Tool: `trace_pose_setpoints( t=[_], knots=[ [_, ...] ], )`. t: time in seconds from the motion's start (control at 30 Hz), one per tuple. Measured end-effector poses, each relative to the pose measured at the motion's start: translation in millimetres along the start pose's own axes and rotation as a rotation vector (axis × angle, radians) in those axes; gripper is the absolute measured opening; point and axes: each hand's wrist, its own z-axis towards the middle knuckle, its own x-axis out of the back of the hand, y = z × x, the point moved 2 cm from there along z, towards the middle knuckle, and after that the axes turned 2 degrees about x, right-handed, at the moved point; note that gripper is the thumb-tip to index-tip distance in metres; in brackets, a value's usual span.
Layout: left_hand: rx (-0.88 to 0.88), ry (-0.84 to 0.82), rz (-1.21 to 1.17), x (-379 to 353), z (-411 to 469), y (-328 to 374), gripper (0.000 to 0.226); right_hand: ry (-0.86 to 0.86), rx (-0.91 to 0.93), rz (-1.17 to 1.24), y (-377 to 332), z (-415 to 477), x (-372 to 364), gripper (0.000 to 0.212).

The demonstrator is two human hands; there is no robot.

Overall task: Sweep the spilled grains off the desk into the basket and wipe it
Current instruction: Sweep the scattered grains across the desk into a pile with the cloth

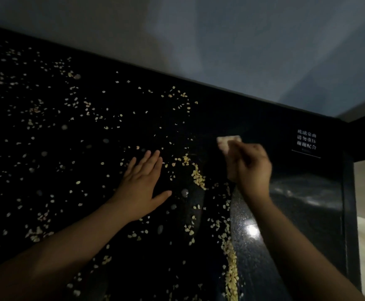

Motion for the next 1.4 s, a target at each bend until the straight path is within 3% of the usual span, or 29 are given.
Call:
trace_pose_setpoints(
  t=[0.17, 0.4, 0.6, 0.73, 0.83, 1.0, 1.13, 1.27, 1.4],
  knots=[
    [0.003, -0.012, 0.053, -14.0, -5.8, -3.0, 0.099, 0.048, -0.155, -0.133, 38.3, -6.7, -0.4, 0.024],
    [-0.007, -0.014, 0.075, -15.8, -5.3, -5.2, 0.099, -0.231, 0.008, 0.016, 6.3, -58.8, -38.0, 0.023],
    [-0.008, -0.025, 0.078, -11.5, -6.4, -3.0, 0.089, 0.075, -0.129, 0.039, 11.1, -63.4, 16.8, 0.022],
    [-0.011, -0.014, 0.06, -11.5, -6.9, -2.7, 0.089, 0.121, -0.249, -0.141, 43.5, -70.8, 22.7, 0.025],
    [-0.015, -0.017, 0.055, -11.4, -7.0, -2.7, 0.089, 0.068, -0.208, -0.133, 34.8, -85.2, -2.3, 0.025],
    [-0.009, -0.023, 0.074, -9.3, -6.9, -2.3, 0.09, -0.241, -0.061, -0.001, 1.4, -96.2, -29.8, 0.022],
    [-0.017, -0.013, 0.084, -7.7, -5.5, -2.9, 0.09, -0.069, -0.141, 0.117, -2.3, -72.2, 1.9, 0.019],
    [-0.012, -0.02, 0.097, -3.3, -8.3, -3.8, 0.087, 0.112, -0.213, -0.066, 23.6, -42.1, 21.7, 0.027],
    [-0.052, 0.007, 0.079, -2.8, -27.5, -9.1, 0.092, 0.084, -0.275, -0.186, 31.8, -42.1, -8.8, 0.025]
  ],
)
